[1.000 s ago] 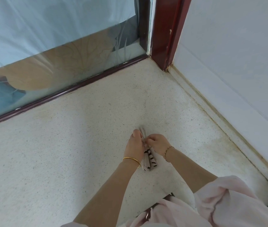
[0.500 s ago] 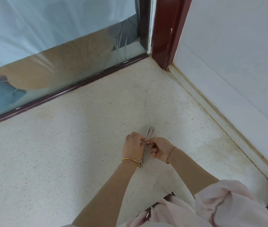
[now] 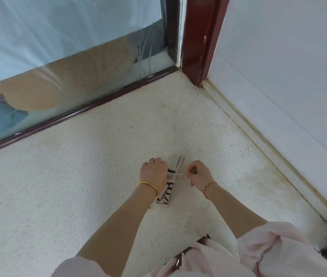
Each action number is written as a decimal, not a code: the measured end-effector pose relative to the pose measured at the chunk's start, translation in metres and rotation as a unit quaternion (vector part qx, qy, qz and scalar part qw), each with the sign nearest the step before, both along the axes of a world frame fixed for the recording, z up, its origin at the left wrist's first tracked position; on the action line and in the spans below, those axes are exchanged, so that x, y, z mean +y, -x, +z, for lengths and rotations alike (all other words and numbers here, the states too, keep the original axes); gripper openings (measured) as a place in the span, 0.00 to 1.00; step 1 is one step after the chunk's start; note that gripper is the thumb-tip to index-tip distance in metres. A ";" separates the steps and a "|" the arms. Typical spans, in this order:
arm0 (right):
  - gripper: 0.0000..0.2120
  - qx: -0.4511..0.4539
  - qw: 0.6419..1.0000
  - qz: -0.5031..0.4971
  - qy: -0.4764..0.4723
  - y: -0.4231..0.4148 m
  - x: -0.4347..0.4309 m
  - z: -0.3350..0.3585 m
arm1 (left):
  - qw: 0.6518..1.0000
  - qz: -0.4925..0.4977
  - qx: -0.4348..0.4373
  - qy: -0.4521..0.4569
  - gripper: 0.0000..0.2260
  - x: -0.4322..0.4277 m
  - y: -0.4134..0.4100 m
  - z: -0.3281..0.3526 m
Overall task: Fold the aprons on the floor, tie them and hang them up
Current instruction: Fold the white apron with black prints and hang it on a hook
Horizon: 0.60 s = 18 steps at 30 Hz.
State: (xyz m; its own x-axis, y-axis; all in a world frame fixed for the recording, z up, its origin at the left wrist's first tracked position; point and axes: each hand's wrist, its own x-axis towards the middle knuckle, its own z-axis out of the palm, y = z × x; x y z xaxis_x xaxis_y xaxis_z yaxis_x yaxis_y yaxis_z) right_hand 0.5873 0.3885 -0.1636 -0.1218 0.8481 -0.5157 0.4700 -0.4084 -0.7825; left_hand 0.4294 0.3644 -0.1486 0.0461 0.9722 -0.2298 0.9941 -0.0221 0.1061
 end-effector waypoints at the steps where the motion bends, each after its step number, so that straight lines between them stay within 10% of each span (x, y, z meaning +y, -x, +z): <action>1: 0.07 -0.004 1.000 -0.003 -0.002 0.000 -0.001 0.000 | 1.000 0.003 -0.002 0.024 0.07 0.003 -0.001 0.002; 5: 0.07 -0.020 1.000 -0.006 0.002 -0.002 0.001 -0.001 | 0.975 0.142 -0.135 0.102 0.09 0.009 0.002 0.000; 13: 0.14 -0.080 0.994 0.067 -0.044 0.003 0.006 -0.002 | 0.994 -0.025 0.055 0.086 0.10 0.009 0.004 -0.002; 18: 0.12 -0.066 0.996 0.048 -0.020 -0.001 0.013 0.000 | 0.995 0.032 -0.022 0.088 0.07 0.012 0.006 0.004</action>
State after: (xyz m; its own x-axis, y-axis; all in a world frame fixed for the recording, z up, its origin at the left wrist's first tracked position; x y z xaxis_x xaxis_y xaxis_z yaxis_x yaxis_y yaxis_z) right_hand 0.5879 0.4011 -0.1635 -0.1361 0.8563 -0.4982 0.6058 -0.3260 -0.7258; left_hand 0.4235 0.3762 -0.1451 0.0001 0.9181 -0.3964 0.9872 0.0632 0.1465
